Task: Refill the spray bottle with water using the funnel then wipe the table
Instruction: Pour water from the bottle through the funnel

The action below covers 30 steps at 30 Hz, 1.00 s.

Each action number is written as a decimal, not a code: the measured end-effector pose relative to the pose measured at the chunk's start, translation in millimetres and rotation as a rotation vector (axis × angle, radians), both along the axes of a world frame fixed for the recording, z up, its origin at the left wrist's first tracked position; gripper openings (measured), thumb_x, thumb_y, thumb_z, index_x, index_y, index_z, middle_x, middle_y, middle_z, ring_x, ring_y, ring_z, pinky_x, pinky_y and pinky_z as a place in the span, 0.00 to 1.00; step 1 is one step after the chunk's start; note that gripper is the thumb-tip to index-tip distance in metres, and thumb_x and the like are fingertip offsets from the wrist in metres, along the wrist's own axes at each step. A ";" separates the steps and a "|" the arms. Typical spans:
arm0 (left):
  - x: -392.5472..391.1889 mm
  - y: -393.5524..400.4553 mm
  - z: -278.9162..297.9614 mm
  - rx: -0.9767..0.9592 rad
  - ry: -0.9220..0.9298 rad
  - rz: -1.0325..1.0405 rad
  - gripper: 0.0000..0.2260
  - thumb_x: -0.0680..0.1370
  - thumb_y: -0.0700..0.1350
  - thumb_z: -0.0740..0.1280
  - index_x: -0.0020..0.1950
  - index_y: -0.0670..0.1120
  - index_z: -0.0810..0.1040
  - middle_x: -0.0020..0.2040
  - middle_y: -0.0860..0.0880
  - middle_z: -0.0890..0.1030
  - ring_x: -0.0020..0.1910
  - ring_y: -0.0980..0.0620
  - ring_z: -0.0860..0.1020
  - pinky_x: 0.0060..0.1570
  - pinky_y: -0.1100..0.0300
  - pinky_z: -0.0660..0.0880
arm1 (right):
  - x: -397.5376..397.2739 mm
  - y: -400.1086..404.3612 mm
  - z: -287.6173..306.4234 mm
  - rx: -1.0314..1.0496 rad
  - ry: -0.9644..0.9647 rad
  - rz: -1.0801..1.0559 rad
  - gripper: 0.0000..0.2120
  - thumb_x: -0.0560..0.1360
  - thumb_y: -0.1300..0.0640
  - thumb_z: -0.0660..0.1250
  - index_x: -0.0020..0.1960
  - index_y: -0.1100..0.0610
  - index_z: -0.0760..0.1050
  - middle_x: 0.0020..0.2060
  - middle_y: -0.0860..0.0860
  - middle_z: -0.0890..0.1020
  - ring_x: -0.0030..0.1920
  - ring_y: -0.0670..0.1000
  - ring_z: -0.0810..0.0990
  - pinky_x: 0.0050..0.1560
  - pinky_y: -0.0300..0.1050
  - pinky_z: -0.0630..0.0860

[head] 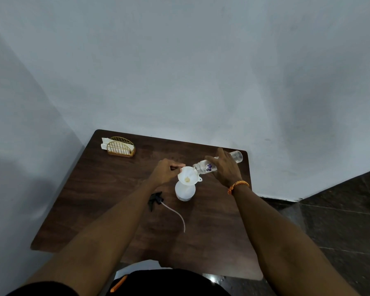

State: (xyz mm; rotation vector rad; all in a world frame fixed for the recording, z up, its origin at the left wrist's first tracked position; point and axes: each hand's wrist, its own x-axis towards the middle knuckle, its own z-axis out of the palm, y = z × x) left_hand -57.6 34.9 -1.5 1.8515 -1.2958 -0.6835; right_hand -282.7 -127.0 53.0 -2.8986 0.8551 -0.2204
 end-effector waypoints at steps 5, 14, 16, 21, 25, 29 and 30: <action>-0.2 -0.6 0.4 0.000 -0.002 0.003 0.11 0.79 0.39 0.73 0.61 0.46 0.87 0.57 0.50 0.87 0.55 0.59 0.85 0.58 0.65 0.80 | 0.1 -1.0 -0.6 -0.014 -0.007 0.006 0.22 0.70 0.58 0.78 0.62 0.48 0.78 0.51 0.56 0.74 0.48 0.56 0.77 0.50 0.54 0.80; -0.1 -0.1 0.1 0.000 0.015 -0.001 0.11 0.79 0.40 0.72 0.61 0.46 0.87 0.57 0.50 0.87 0.56 0.59 0.85 0.60 0.61 0.80 | -0.7 -1.4 1.6 -0.021 -0.026 0.010 0.20 0.71 0.57 0.77 0.61 0.48 0.79 0.51 0.56 0.74 0.47 0.56 0.77 0.51 0.54 0.78; -0.6 0.4 -0.4 -0.001 0.025 0.001 0.11 0.79 0.40 0.73 0.61 0.47 0.87 0.57 0.50 0.87 0.56 0.59 0.85 0.60 0.60 0.81 | -0.6 -0.6 1.6 -0.026 -0.031 0.014 0.20 0.70 0.57 0.78 0.61 0.48 0.80 0.51 0.56 0.74 0.47 0.56 0.77 0.50 0.54 0.79; -0.3 1.8 -0.5 0.004 0.040 -0.003 0.12 0.79 0.40 0.73 0.61 0.46 0.86 0.58 0.49 0.87 0.57 0.57 0.85 0.60 0.63 0.80 | 0.8 -0.8 -1.1 -0.038 -0.036 0.031 0.21 0.70 0.58 0.78 0.61 0.49 0.80 0.50 0.56 0.74 0.47 0.56 0.77 0.50 0.54 0.79; 0.6 0.4 -0.6 0.004 0.050 -0.007 0.12 0.79 0.38 0.72 0.61 0.44 0.86 0.59 0.48 0.87 0.58 0.57 0.84 0.59 0.69 0.77 | 1.4 -1.6 -2.7 -0.043 -0.031 0.045 0.21 0.70 0.59 0.78 0.61 0.49 0.79 0.50 0.56 0.74 0.47 0.56 0.76 0.50 0.54 0.78; 2.0 -0.9 -1.7 -0.001 0.054 -0.001 0.11 0.79 0.38 0.72 0.61 0.45 0.87 0.58 0.49 0.87 0.57 0.58 0.84 0.60 0.65 0.79 | 2.9 -3.7 -4.4 -0.052 -0.032 0.056 0.21 0.71 0.59 0.77 0.62 0.49 0.79 0.51 0.56 0.74 0.48 0.56 0.76 0.51 0.54 0.78; 2.3 -1.3 -2.2 -0.002 0.054 0.002 0.11 0.78 0.38 0.72 0.60 0.45 0.87 0.58 0.50 0.87 0.57 0.59 0.84 0.60 0.65 0.79 | 3.7 -4.4 -5.5 -0.055 -0.031 0.055 0.21 0.71 0.58 0.78 0.62 0.49 0.79 0.51 0.56 0.74 0.48 0.56 0.76 0.51 0.53 0.78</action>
